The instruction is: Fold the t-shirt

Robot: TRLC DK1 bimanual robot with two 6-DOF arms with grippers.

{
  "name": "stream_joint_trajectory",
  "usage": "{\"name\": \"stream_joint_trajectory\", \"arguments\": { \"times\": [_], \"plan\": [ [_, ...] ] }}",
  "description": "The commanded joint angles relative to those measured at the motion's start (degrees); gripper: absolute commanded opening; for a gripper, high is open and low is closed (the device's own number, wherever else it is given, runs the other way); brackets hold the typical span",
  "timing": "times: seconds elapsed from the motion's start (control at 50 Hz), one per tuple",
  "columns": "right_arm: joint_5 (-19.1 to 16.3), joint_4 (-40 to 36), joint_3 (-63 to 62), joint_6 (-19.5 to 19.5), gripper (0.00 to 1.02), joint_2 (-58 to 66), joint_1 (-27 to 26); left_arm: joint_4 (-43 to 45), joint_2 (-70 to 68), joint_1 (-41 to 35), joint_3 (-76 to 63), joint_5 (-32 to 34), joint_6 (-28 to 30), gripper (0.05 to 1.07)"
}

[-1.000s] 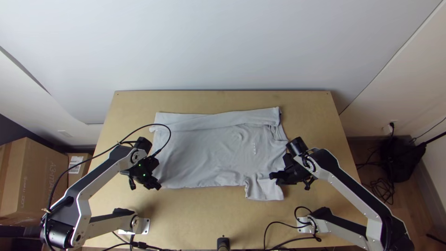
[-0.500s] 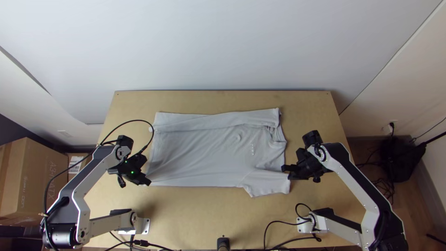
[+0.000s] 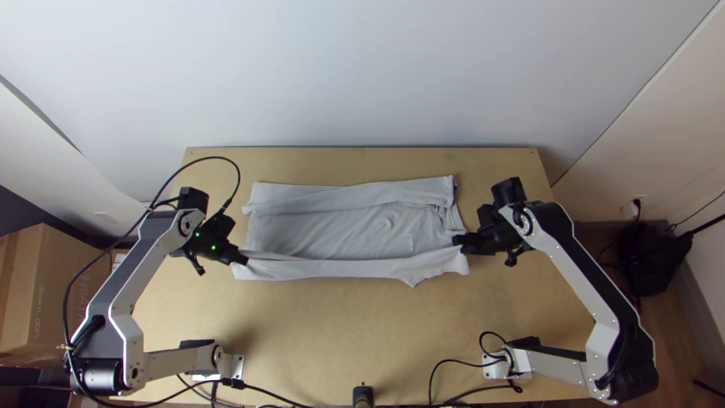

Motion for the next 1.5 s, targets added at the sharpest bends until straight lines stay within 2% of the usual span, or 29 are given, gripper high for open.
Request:
{"name": "stream_joint_trajectory", "arguments": {
  "times": [0.0, 0.38, 0.88, 1.1, 1.4, 1.44, 1.46, 1.48],
  "plan": [
    [0.5, 2.5, 3.9, -0.4, 0.02, 3.9, -0.3, 1.2, 3.4, 0.4, 4.6, 0.6, -1.9, 0.08],
    [2.1, 5.3, 19.0, -0.7, 0.02, 19.6, -2.4, 2.4, 15.9, 0.8, 21.4, 0.7, -5.1, 0.08],
    [3.3, 5.4, 40.2, -0.2, 0.02, 40.9, -3.6, 1.9, 33.0, 1.3, 40.0, 0.6, -6.5, 0.08],
    [4.9, 5.4, 47.4, 0.2, 0.02, 49.4, -4.0, 2.1, 37.1, 0.3, 42.1, 0.5, -8.3, 0.08],
    [7.8, 7.5, 49.7, 1.0, 0.02, 54.5, -4.8, 5.7, 37.4, -0.7, 37.4, 0.6, -9.7, 0.08],
    [8.0, 8.1, 49.6, 1.1, 0.02, 54.7, -4.7, 7.2, 36.8, -0.8, 35.8, 0.6, -9.8, 0.10],
    [8.1, 8.4, 49.5, 1.3, 0.02, 54.8, -4.7, 7.9, 36.4, -0.9, 35.1, 0.6, -9.8, 0.17],
    [8.3, 8.6, 49.5, 1.5, 0.02, 54.9, -4.7, 8.6, 36.2, -1.0, 34.4, 0.6, -9.8, 0.27]
  ]
}}
